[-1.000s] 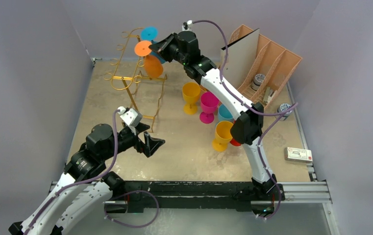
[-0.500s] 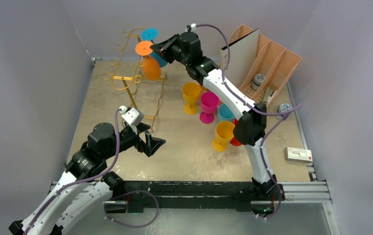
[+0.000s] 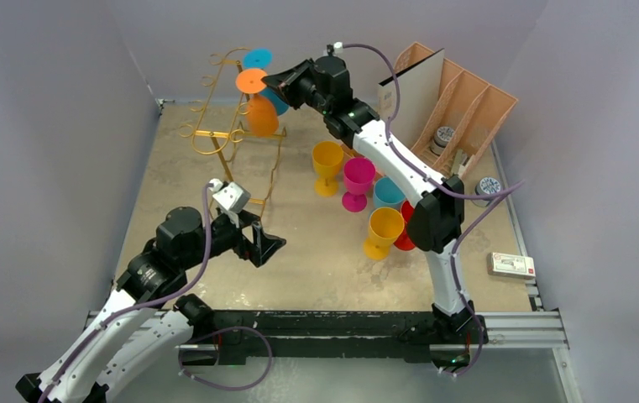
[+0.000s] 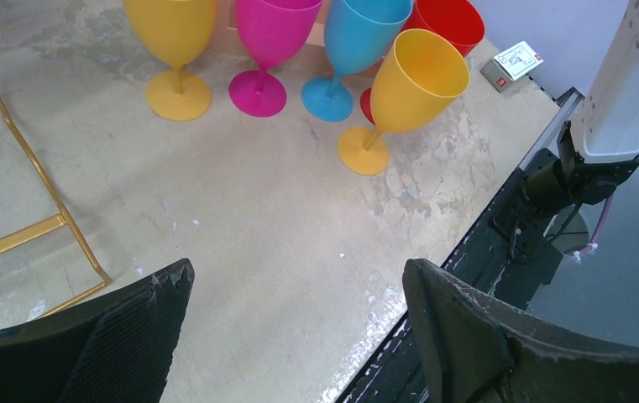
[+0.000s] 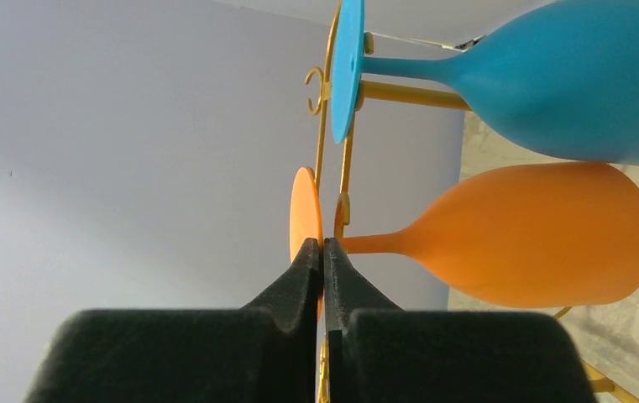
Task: Take the wine glass off the wine glass rack
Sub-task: Pick up the wine glass from the wine rack.
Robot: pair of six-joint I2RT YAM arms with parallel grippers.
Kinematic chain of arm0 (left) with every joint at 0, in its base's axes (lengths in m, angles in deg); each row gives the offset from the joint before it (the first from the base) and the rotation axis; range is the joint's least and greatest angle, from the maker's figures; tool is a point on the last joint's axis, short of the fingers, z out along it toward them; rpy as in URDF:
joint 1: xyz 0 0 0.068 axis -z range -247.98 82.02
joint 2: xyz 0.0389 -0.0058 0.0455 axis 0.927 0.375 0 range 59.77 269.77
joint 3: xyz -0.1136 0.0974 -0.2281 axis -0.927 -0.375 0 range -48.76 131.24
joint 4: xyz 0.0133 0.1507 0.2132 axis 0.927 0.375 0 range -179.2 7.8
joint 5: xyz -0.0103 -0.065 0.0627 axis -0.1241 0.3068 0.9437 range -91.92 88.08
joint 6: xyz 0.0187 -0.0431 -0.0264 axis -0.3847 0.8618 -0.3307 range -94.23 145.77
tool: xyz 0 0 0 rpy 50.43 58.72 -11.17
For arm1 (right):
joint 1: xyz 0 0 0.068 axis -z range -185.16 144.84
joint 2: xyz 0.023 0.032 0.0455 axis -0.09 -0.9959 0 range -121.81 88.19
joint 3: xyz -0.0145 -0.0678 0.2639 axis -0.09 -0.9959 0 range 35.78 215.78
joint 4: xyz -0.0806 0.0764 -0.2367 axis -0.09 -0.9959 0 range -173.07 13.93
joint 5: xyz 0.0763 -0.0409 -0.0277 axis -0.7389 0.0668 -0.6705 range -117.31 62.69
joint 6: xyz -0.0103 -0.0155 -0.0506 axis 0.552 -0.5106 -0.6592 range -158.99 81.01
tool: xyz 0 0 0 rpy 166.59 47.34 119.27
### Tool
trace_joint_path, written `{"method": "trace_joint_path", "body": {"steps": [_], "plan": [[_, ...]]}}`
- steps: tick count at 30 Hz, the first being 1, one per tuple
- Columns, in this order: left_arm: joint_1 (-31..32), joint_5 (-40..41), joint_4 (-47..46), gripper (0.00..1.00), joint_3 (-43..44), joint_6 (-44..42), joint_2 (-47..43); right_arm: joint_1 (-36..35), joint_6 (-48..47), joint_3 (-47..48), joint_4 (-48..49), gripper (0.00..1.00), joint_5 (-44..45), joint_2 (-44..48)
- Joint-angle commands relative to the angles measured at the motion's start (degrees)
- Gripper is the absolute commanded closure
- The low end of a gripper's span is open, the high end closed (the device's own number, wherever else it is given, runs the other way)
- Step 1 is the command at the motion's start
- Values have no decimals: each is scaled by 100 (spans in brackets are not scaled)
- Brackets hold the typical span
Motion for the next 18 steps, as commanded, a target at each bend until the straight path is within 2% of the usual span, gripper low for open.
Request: {"method": "trace_joint_path", "body": {"steps": [1, 18], "plan": [[-7, 15, -254, 7, 49, 97, 28, 36, -8, -132, 403, 100, 200, 509], [-8, -9, -449, 7, 9, 148, 141, 45, -242, -370, 630, 100, 217, 661]]}}
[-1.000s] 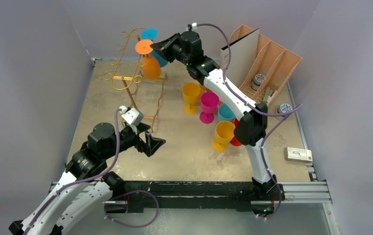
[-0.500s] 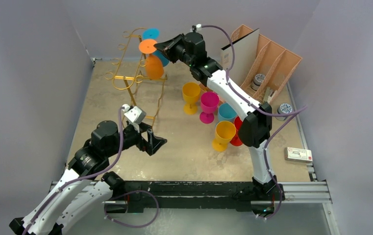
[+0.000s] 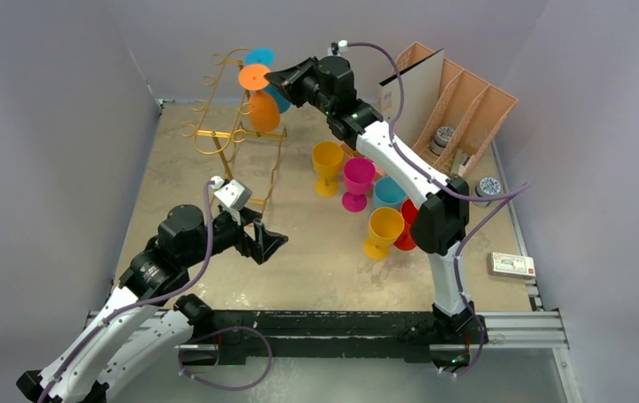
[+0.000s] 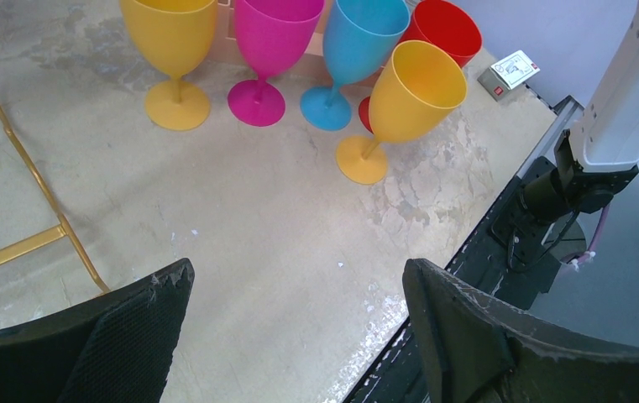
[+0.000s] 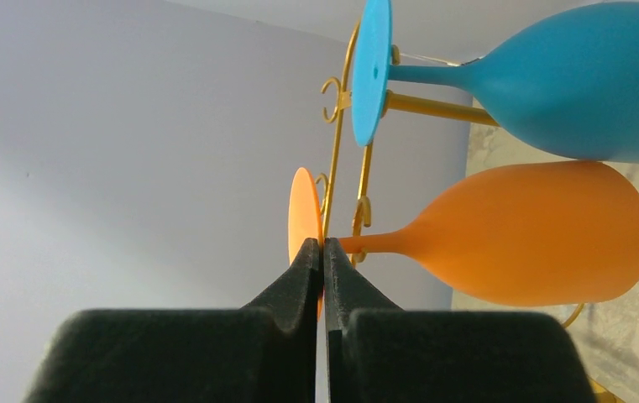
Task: Take the wine glass off the wine glass rack
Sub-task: Pick up the wine glass from the wine rack.
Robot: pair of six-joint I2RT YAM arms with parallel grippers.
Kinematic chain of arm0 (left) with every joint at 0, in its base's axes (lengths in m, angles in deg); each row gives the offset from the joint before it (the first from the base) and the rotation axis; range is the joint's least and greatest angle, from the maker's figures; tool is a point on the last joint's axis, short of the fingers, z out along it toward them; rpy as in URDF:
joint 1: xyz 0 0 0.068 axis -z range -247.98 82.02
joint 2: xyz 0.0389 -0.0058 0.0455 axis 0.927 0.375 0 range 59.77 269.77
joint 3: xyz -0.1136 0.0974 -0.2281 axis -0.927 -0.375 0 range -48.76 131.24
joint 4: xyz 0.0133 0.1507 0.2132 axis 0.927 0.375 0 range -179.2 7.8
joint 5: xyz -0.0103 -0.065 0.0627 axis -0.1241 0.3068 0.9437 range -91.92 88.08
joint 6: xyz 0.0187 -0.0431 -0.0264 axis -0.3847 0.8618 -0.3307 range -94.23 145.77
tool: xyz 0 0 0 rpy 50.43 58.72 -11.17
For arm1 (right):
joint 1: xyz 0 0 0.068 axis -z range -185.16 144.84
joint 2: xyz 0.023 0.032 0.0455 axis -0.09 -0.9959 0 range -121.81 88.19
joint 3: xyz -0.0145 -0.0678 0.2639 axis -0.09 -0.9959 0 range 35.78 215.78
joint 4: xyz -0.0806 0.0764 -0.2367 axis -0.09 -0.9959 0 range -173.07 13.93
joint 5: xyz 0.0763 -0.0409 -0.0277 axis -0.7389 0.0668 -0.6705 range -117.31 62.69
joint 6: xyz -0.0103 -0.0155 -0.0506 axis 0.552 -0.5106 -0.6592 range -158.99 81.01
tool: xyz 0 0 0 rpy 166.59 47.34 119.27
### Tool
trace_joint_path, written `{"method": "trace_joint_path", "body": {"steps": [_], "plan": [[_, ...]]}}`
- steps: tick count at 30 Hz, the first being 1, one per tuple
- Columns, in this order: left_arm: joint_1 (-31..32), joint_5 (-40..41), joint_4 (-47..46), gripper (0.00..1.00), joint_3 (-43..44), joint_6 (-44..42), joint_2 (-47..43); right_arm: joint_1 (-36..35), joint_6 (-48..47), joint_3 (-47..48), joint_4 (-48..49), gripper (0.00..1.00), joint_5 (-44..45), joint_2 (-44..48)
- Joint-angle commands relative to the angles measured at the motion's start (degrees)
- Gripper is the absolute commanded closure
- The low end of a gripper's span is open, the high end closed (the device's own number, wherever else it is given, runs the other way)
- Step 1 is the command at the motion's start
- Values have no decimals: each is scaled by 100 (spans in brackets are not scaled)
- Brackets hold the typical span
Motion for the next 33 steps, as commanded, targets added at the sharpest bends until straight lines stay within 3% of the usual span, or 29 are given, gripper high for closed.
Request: {"method": "trace_joint_path", "body": {"steps": [1, 33], "plan": [[-12, 6, -253, 7, 9, 115, 2, 8, -215, -48, 385, 100, 66, 408], [-9, 42, -108, 7, 26, 49, -127, 43, -462, 3, 280, 100, 355, 336]]}}
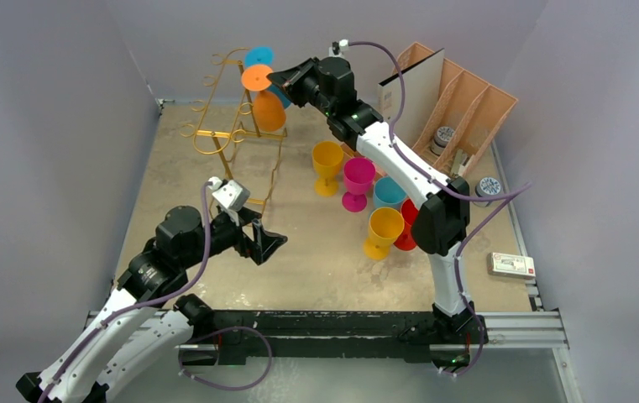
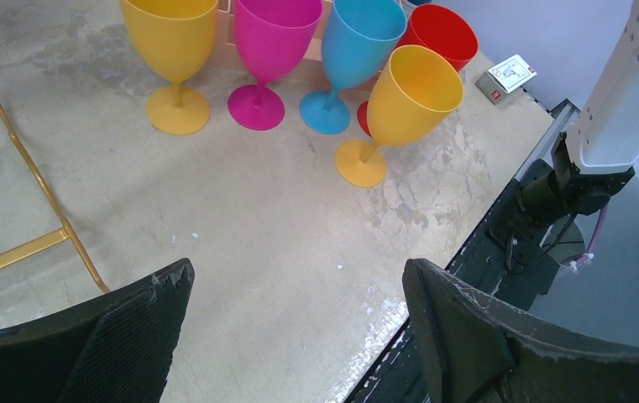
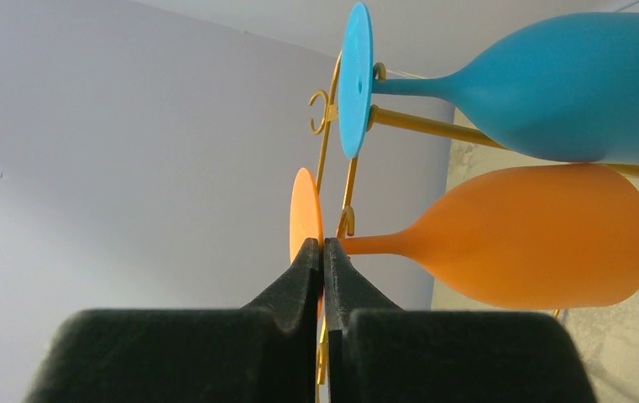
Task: Take the wine glass off the wine glass rack
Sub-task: Pick up the wine glass from the wine rack.
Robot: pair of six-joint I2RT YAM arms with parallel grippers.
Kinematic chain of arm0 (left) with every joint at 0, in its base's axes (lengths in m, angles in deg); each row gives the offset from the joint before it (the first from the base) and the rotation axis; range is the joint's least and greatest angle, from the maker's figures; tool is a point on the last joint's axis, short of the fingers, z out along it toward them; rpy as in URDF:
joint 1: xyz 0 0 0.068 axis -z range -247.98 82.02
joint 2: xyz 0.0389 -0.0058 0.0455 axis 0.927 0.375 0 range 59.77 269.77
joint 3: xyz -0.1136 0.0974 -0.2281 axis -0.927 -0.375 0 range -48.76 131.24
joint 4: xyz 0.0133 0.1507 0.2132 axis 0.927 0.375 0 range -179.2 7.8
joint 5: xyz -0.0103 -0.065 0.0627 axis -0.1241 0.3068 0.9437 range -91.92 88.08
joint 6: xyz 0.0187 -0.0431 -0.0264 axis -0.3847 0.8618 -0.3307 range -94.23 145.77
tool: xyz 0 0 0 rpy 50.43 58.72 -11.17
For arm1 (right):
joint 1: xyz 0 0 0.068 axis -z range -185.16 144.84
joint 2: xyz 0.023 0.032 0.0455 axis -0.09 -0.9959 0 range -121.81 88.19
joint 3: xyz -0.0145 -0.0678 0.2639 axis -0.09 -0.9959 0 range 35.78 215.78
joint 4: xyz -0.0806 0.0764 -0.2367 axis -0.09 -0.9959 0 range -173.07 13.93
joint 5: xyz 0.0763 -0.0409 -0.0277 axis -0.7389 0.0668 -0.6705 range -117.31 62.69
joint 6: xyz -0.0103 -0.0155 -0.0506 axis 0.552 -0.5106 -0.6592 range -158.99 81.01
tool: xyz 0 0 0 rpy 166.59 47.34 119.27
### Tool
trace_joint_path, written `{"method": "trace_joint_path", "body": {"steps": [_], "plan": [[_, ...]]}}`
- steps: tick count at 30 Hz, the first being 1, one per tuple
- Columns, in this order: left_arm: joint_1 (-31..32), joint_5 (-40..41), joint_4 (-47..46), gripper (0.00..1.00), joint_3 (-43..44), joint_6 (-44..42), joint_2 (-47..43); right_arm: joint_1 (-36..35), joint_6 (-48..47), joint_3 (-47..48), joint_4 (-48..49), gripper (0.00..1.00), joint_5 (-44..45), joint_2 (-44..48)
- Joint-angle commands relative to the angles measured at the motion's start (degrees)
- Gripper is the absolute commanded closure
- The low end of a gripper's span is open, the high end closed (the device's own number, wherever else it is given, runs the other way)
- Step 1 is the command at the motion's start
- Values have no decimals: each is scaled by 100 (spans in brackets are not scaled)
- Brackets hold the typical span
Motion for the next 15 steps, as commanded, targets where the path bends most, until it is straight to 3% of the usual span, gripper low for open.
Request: {"method": "trace_joint_path", "body": {"steps": [1, 15], "plan": [[-10, 42, -104, 7, 26, 51, -48, 44, -110, 121, 217, 100, 139, 306], [-8, 32, -98, 7, 35, 51, -49, 152, -135, -315, 382, 100, 147, 608]]}}
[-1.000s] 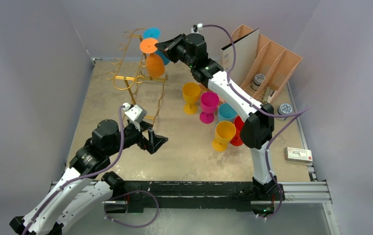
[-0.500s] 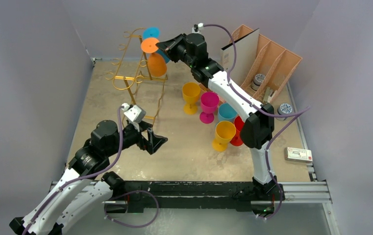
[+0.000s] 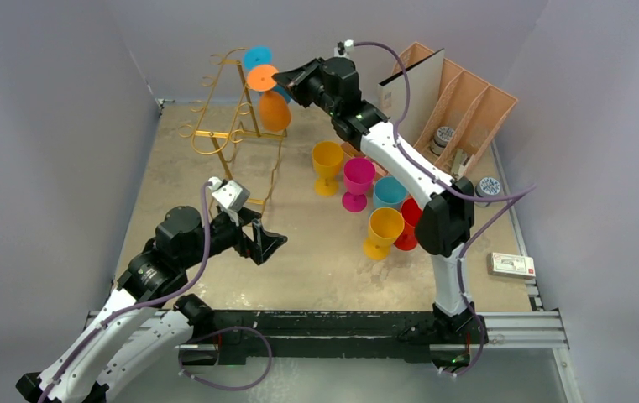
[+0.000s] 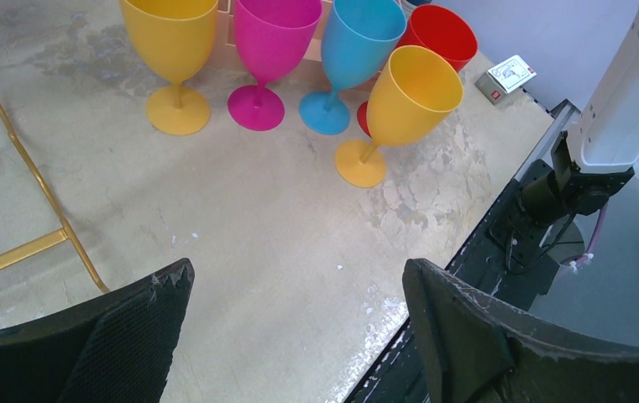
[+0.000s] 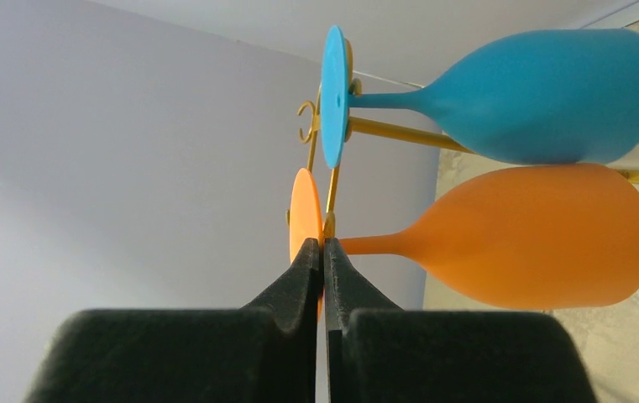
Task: Take the wine glass off the wine glass rack
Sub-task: Pick up the wine glass from the wine rack.
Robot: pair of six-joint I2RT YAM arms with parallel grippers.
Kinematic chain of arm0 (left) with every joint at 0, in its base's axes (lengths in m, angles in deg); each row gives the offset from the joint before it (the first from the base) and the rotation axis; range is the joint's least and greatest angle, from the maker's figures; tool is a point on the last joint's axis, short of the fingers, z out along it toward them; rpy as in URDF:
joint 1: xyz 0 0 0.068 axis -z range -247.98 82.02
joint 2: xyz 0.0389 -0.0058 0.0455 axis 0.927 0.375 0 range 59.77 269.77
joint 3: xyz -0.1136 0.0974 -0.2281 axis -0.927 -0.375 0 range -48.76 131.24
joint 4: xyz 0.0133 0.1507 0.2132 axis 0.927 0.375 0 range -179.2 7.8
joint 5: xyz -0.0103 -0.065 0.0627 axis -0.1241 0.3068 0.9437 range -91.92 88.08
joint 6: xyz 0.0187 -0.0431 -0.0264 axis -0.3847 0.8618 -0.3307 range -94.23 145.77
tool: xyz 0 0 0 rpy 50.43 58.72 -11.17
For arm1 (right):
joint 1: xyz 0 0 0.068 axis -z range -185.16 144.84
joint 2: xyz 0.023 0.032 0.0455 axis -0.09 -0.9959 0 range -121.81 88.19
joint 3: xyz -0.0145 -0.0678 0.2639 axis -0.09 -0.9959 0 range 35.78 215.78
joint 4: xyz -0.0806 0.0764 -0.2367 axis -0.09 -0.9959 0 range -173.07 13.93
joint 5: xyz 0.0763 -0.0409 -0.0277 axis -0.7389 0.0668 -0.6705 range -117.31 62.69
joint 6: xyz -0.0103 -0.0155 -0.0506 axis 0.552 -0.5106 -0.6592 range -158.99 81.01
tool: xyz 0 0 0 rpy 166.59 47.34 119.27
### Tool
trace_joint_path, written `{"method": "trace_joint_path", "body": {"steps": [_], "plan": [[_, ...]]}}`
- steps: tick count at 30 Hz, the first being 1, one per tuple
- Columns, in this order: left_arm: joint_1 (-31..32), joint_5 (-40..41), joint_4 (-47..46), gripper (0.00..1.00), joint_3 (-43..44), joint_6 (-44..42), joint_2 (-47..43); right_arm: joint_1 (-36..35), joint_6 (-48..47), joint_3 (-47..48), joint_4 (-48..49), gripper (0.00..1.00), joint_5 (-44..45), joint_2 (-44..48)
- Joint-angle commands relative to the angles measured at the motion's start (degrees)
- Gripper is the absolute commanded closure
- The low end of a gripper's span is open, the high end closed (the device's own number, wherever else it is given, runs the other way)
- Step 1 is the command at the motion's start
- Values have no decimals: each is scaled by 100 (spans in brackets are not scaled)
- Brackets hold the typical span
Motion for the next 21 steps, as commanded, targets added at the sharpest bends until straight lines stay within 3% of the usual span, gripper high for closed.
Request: {"method": "trace_joint_path", "body": {"steps": [1, 12, 21], "plan": [[-12, 29, -102, 7, 35, 51, -26, 56, -89, -186, 374, 100, 143, 530], [-9, -25, -216, 7, 35, 49, 10, 105, -638, -905, 668, 100, -606, 1283], [-9, -30, -409, 7, 116, 201, -108, 113, -1772, -2610, 1205, 100, -1202, 2738]]}}
